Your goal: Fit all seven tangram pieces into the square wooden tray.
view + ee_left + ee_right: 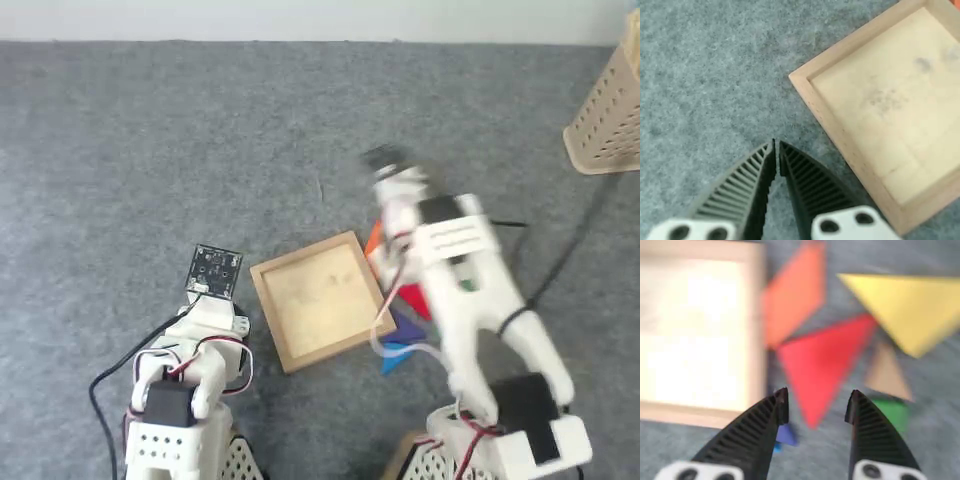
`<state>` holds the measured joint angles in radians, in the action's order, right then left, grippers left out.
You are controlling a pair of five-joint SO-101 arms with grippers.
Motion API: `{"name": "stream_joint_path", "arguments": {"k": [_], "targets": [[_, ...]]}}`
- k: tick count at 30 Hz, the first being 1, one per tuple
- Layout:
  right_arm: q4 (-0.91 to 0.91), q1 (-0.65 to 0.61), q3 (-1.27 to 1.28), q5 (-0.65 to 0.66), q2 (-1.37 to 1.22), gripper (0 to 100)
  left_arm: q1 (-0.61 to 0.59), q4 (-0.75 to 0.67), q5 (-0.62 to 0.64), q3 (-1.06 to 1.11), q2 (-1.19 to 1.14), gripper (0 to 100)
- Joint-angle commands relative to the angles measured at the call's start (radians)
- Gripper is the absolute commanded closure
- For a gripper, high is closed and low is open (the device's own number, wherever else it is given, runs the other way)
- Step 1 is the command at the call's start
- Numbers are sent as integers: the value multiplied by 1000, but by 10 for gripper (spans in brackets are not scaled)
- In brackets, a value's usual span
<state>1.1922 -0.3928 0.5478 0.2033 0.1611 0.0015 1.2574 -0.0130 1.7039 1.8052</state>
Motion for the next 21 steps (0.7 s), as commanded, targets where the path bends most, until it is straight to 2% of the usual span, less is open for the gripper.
{"name": "stream_joint_path", "arguments": {"k": [1,9,15,21], "targets": [[-79,-64,43,-12,62,819,-6,6,8,-19,21,988],[-199,-54,104,-17,58,818,-6,6,8,-19,21,988],[-222,-99,114,-101,54,818,-5,6,8,-19,21,988],[-295,-79,87,-138,-36,818,-6,6,8,-19,21,988]]}}
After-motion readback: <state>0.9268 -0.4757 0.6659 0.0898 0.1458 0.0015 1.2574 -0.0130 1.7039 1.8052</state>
